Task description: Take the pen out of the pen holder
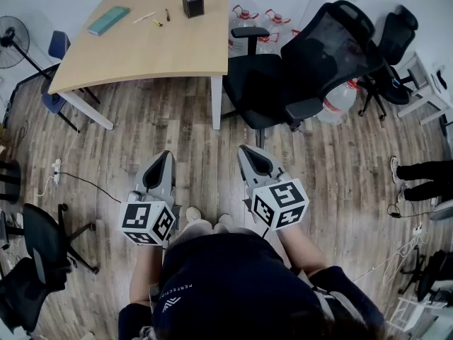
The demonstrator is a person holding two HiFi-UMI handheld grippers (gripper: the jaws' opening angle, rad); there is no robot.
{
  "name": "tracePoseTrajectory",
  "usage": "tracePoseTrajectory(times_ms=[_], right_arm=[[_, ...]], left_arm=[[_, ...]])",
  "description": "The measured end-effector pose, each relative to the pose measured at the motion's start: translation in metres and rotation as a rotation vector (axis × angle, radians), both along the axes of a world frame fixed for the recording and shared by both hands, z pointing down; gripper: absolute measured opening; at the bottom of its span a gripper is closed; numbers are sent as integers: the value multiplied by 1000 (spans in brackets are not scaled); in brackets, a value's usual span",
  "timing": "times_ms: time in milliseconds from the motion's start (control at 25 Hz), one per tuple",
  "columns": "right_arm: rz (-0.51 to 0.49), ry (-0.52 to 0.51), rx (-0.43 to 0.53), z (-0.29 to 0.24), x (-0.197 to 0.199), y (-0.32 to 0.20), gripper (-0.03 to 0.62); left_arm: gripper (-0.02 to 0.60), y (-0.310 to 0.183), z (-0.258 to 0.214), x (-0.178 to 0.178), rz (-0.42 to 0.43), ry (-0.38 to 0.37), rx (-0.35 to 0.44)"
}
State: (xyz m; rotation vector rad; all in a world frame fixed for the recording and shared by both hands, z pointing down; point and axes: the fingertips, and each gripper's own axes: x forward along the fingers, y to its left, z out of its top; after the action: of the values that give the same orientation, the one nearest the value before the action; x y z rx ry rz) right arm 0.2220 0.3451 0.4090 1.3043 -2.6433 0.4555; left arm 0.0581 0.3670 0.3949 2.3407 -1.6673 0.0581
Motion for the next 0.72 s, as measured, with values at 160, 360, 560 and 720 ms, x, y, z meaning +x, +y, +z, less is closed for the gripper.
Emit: tracePoseTrajectory(times_ms=[160, 360, 560, 720], right_arm=[[8, -11, 1, 2, 15, 3, 2], [5, 7, -9, 8, 27, 6, 2], [5, 4, -12, 7, 31, 0, 2], [-1, 10, -13, 8, 28, -6, 2]], left_arm=[[5, 3, 4, 16, 10, 0, -7], [5, 5, 10, 29, 23, -2, -26], [5, 2, 13, 29, 28, -5, -43], [5, -6, 12, 23, 8, -2, -48]])
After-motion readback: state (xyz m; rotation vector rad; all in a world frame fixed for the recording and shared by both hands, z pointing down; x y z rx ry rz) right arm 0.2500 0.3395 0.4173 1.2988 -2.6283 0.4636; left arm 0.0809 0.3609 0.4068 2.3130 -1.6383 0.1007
